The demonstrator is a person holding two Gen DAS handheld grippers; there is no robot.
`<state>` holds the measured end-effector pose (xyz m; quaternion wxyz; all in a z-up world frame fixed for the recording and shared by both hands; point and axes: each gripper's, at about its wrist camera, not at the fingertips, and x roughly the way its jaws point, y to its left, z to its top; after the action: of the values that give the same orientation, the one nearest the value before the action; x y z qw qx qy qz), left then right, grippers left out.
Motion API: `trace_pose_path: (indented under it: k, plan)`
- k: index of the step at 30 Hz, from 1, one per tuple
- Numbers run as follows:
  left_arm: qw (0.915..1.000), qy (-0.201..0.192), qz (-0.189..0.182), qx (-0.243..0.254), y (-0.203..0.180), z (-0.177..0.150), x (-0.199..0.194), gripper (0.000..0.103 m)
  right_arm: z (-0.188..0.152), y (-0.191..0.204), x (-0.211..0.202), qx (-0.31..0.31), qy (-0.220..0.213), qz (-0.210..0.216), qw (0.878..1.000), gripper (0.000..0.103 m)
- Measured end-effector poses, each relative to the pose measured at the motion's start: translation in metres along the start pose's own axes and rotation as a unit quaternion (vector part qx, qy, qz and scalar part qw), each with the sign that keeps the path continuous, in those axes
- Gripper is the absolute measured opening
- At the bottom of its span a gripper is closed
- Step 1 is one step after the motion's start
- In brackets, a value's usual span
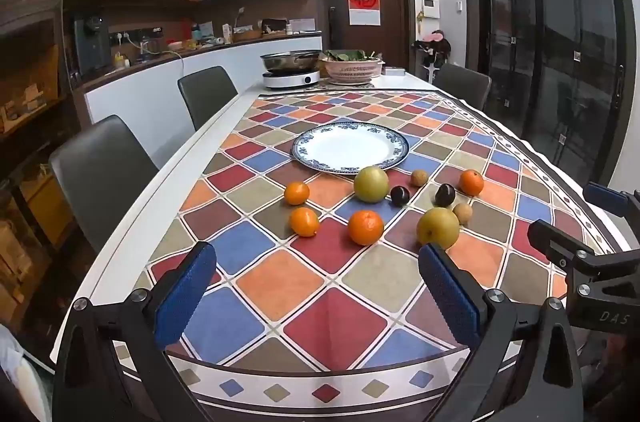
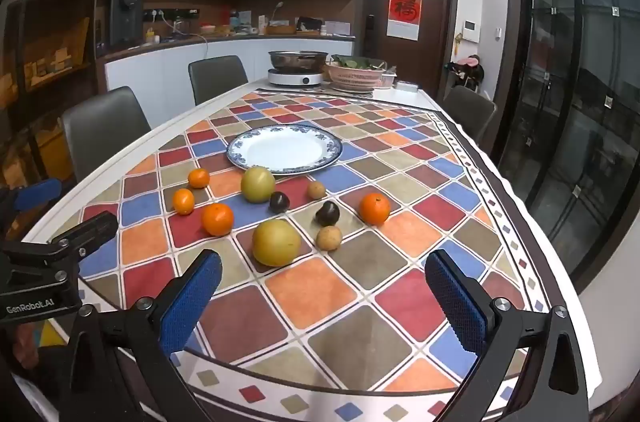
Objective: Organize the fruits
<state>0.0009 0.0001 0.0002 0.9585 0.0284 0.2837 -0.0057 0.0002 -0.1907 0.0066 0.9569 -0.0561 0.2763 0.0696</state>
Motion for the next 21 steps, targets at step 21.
trace_pose_path:
  k: [21]
  plan:
    - [0.9999, -0.014, 0.0, 0.002, -0.001, 0.002, -0.011, 0.103, 0.0, 0.0, -0.001, 0.002, -0.001, 0.001, 1.0, 0.102]
